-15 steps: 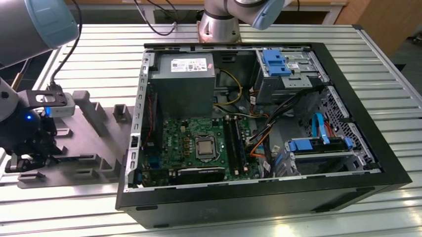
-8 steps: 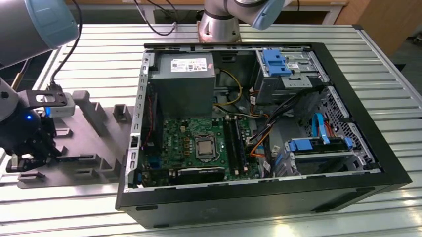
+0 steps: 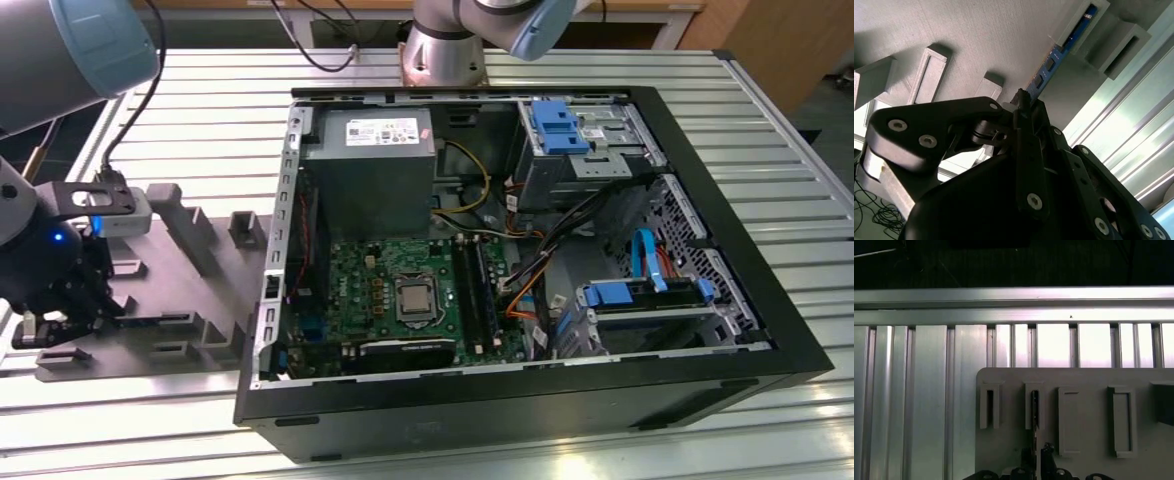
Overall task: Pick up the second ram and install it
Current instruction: 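Pick up the second ram and move it above second insertion slot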
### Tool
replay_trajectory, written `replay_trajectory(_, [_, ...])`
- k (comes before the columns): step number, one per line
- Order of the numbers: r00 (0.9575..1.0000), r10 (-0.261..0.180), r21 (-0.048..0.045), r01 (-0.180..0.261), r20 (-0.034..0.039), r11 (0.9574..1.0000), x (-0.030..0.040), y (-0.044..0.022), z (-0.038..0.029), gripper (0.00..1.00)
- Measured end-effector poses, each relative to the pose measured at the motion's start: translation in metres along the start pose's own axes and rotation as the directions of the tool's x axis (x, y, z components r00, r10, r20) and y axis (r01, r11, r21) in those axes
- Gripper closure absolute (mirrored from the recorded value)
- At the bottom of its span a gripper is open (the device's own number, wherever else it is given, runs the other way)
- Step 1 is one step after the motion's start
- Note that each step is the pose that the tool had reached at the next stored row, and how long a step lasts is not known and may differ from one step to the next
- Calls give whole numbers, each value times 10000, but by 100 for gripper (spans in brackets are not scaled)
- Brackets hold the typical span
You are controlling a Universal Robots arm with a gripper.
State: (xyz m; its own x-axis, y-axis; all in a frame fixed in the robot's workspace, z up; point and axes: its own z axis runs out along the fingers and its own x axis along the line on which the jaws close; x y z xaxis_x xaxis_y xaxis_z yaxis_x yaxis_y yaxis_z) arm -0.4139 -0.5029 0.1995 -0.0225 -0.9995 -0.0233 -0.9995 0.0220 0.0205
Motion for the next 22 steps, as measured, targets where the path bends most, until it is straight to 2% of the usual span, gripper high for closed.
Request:
replay_trajectory(7, [9997, -224, -7, 224, -6, 9997, 1, -10, 1, 78])
replay_trajectory(22, [9997, -228, -7, 228, -6, 9997, 1, -23, -3, 78])
